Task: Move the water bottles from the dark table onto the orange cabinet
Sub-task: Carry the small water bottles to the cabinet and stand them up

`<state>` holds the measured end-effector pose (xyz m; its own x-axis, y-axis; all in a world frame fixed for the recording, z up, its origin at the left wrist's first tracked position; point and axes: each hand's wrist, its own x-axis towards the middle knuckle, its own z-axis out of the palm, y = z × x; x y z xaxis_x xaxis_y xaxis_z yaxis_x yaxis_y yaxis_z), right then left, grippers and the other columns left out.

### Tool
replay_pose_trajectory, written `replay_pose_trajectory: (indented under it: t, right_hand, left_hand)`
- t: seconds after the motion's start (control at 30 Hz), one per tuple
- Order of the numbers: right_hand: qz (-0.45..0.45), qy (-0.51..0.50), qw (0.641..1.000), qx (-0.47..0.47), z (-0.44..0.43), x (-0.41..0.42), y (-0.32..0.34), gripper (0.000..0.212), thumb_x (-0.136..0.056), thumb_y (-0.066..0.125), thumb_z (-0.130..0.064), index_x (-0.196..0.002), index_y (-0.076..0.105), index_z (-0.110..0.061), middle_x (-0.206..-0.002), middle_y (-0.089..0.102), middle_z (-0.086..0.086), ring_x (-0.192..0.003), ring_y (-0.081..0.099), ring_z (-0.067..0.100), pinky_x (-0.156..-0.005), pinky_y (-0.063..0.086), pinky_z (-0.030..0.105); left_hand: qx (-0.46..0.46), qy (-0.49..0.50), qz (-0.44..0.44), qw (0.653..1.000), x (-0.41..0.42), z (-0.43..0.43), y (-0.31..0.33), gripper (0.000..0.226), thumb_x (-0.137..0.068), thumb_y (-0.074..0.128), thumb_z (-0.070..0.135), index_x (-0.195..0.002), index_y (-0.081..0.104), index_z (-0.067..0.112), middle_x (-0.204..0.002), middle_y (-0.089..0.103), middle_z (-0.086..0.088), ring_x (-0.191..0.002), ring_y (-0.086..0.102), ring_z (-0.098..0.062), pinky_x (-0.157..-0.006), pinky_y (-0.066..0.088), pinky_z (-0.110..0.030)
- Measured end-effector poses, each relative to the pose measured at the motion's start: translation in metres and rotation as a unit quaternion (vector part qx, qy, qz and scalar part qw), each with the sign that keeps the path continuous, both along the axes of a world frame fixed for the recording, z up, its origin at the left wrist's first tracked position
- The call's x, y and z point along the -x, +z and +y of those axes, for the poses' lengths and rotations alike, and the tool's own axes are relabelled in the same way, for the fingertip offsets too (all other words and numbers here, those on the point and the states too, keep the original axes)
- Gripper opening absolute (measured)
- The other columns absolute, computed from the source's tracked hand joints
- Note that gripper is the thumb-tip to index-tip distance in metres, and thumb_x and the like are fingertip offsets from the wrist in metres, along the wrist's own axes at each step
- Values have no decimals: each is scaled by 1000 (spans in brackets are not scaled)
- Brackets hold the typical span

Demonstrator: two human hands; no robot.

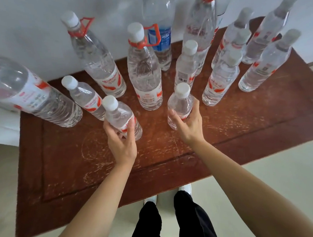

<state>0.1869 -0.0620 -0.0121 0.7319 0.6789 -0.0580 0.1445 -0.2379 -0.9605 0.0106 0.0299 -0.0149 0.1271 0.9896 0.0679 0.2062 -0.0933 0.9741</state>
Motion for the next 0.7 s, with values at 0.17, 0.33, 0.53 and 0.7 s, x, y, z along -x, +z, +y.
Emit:
replay_pose_trajectory:
  t: [0.17,0.33,0.53,0.7]
  right_hand:
    - [38,-34,998,29,-33,33,11,75,-73,61,-82,-132,43,-40,-116,63,-24,-108,64,2,-96,53,31]
    - [39,-55,996,66,-77,56,27,75,-70,58,-89,-130,38,-49,-115,60,-26,-105,66,11,-101,53,42]
    - [-22,-182,979,88,-172,64,59,49,-81,74,-63,-119,48,-47,-108,65,-12,-96,67,10,-86,58,32]
    - [-90,-370,906,187,-281,85,90,49,-85,78,-46,-120,52,-24,-106,56,-2,-88,57,23,-69,41,31]
  left_hand:
    - [24,-48,48,997,28,-10,18,58,-87,68,53,-136,43,37,-129,61,16,-116,60,-4,-101,49,-35]
    - [-75,-209,151,963,55,-19,27,55,-85,63,59,-132,47,35,-124,60,16,-112,58,-3,-92,42,-16]
    - [-222,-371,202,879,16,-37,39,67,-86,63,59,-137,48,19,-119,61,-3,-106,60,-20,-83,53,-33]
    - [-345,-476,166,792,-37,-108,64,61,-86,62,51,-132,54,11,-102,64,-9,-89,62,-29,-72,50,-37]
